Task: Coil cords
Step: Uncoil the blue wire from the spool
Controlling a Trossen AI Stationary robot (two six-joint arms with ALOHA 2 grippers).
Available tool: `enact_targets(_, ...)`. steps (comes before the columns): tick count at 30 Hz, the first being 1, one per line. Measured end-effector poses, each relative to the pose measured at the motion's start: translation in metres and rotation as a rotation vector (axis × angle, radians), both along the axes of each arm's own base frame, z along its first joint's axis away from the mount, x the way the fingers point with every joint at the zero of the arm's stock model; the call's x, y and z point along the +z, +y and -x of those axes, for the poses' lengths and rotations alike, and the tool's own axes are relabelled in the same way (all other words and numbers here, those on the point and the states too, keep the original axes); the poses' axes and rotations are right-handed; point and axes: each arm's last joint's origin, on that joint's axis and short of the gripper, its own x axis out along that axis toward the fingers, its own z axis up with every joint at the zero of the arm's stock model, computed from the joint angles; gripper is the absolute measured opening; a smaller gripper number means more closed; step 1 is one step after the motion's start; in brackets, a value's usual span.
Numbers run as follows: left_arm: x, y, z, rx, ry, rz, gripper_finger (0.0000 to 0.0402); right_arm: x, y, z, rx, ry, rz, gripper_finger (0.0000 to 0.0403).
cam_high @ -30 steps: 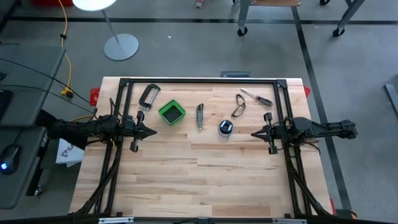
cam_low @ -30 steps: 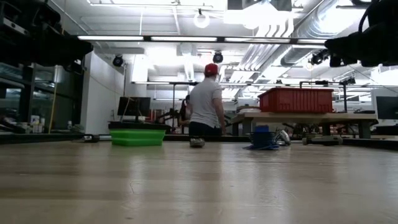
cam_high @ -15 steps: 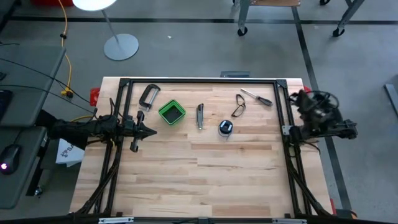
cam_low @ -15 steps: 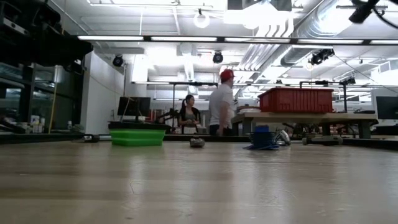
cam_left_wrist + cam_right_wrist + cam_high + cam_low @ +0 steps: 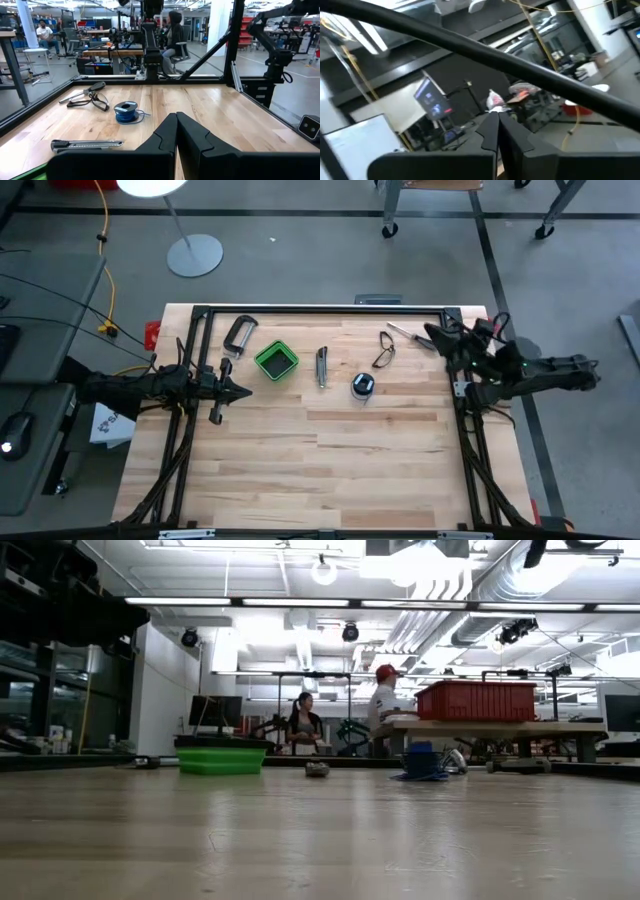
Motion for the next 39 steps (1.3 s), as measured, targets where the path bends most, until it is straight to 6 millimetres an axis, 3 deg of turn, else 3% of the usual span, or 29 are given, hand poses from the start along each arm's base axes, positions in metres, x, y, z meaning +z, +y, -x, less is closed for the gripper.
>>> enact_targets(13,0.006,0.001,0.000,0.036,-0.068,-0.061,0.0001,0.024,0.001,-0.020,-0.042,-0.008,-0.078,0.0000)
enact_targets(15,0.016,0.001,0.001,0.039,-0.165,0.014,0.0001,0.025,0.001,-0.020,-0.036,-0.018,-0.094,0.0000)
enact_targets(20,0.053,0.005,0.017,0.034,-0.584,0.397,0.0001,0.023,0.001,-0.021,-0.015,-0.035,-0.158,0.0000)
enact_targets(25,0.065,0.017,0.030,0.375,-0.836,0.640,0.0001,0.023,0.001,-0.022,-0.020,-0.034,-0.165,0.0000)
enact_targets(29,0.071,0.016,0.016,0.346,-0.731,0.735,0.0001,0.021,0.001,-0.027,-0.022,-0.025,-0.165,0.0000)
enact_targets(32,0.092,0.014,-0.004,0.307,-0.630,0.757,0.0004,0.017,0.002,-0.037,-0.030,0.001,-0.163,0.0000)
enact_targets(36,0.126,0.013,-0.049,0.301,-0.422,0.680,0.0037,-0.002,-0.003,-0.056,-0.041,0.117,-0.222,0.0005)
enact_targets(39,0.140,0.017,-0.084,0.305,-0.132,0.639,0.0083,-0.024,-0.009,-0.064,0.021,0.291,-0.294,0.0025)
